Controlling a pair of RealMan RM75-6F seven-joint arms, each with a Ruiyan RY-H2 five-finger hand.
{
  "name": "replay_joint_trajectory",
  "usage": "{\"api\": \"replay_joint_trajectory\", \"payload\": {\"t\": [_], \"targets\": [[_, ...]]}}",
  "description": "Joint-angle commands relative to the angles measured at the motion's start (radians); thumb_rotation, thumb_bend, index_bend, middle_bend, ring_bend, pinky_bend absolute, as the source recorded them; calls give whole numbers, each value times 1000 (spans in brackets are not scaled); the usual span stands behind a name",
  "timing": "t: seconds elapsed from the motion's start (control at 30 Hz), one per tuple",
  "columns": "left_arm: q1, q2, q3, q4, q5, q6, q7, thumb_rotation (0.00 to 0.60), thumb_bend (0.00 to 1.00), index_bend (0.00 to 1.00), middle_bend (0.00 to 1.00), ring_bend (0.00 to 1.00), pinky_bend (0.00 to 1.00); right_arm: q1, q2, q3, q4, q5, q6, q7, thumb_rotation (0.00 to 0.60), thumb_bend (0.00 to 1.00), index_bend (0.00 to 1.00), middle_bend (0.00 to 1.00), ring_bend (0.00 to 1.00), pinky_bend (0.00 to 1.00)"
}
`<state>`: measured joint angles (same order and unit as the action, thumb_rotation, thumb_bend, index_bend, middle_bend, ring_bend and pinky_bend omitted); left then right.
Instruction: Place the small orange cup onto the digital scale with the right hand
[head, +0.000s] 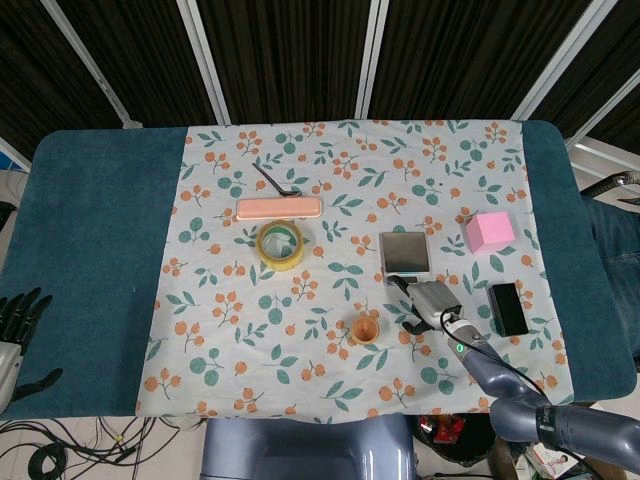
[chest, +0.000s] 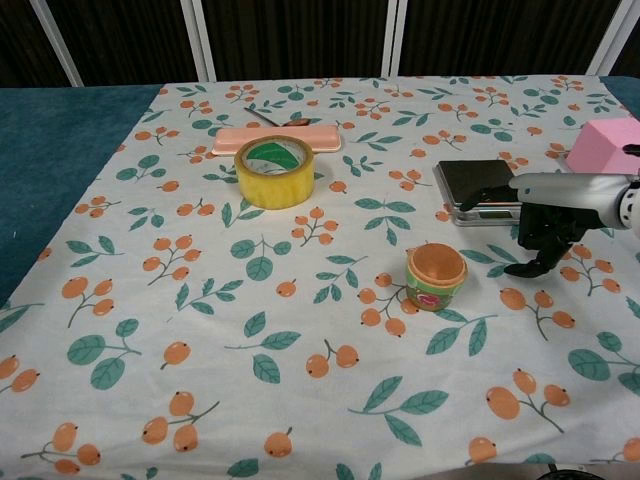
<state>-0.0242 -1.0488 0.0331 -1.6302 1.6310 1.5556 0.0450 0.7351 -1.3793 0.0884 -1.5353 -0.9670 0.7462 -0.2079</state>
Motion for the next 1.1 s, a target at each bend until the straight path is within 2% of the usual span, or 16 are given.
{"api": "replay_joint_trajectory", "payload": {"t": [0.03,1.1], "targets": [[0,0,0,0,0,0,0,600,124,5,0,0,41,0,0,0,-1,0,0,1,600,256,116,1000,1000,1000],[0,1,0,1,0,0,-1,600,124,4,0,0,48,13,-5,-9,2,11,-11,-2,600,256,116,1000,1000,1000]]}}
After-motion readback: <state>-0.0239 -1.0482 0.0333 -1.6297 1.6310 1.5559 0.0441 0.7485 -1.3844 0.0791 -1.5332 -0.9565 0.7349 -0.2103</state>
